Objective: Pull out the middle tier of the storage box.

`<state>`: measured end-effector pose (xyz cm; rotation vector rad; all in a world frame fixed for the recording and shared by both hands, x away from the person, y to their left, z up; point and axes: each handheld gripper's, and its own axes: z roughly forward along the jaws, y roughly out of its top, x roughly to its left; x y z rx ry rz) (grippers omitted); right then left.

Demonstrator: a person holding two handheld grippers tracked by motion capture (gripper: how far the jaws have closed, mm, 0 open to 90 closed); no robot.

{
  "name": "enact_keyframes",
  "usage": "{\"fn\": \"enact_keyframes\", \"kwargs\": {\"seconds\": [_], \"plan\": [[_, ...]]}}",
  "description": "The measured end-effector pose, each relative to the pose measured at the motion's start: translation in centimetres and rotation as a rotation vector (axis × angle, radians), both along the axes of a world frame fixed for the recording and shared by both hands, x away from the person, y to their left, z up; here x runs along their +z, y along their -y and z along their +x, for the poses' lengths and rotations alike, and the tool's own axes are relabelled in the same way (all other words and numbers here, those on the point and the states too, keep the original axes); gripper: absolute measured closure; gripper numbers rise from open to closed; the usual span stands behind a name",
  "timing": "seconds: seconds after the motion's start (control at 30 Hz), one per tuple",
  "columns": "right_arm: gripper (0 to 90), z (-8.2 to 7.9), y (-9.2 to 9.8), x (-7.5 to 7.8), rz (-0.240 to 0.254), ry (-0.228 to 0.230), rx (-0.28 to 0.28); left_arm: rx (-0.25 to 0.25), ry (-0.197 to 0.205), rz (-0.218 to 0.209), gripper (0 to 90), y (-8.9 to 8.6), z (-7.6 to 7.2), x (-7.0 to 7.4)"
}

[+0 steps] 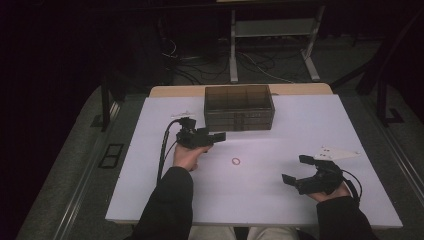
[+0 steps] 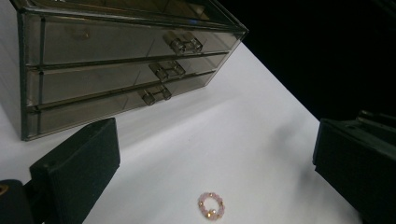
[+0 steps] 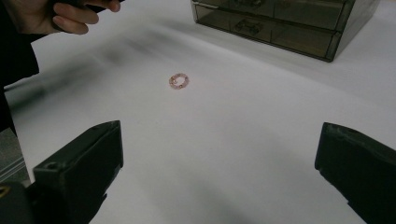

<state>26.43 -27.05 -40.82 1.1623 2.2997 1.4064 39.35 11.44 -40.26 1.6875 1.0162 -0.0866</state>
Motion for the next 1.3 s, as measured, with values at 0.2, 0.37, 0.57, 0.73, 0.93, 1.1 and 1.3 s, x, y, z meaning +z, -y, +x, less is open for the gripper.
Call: {"fn": "enact_keyframes", "kwargs": {"seconds": [0.2,0.37,0.57,0.73,0.93,1.1,1.3], "plan": [[0.4,0.0,0.0,0.0,-0.001,0.0,0.001,0.028,-0.012,-0.031,0.0,0.4,0.4,-0.4],[0.4,0.0,0.0,0.0,-0.003,0.003,0.006,0.055,-0.023,-0.05,0.0,0.8,0.7,-0.8],[0.4,0.0,-0.1,-0.1,-0.006,0.004,0.007,0.086,-0.042,-0.076,0.1,1.2,1.0,-1.3],[0.4,0.1,-0.1,-0.1,-0.008,0.001,0.01,0.115,-0.046,-0.106,0.3,1.5,1.3,-1.5],[0.4,0.1,-0.1,-0.1,-0.007,0.0,0.008,0.133,-0.057,-0.11,0.3,2.2,1.5,-1.7],[0.4,0.1,-0.1,0.0,-0.007,0.0,0.009,0.154,-0.096,-0.119,0.3,2.9,1.8,-1.9],[0.4,0.3,-0.2,0.0,-0.008,0.001,0.017,0.139,-0.132,-0.112,0.3,4.0,2.2,-2.6]]}}
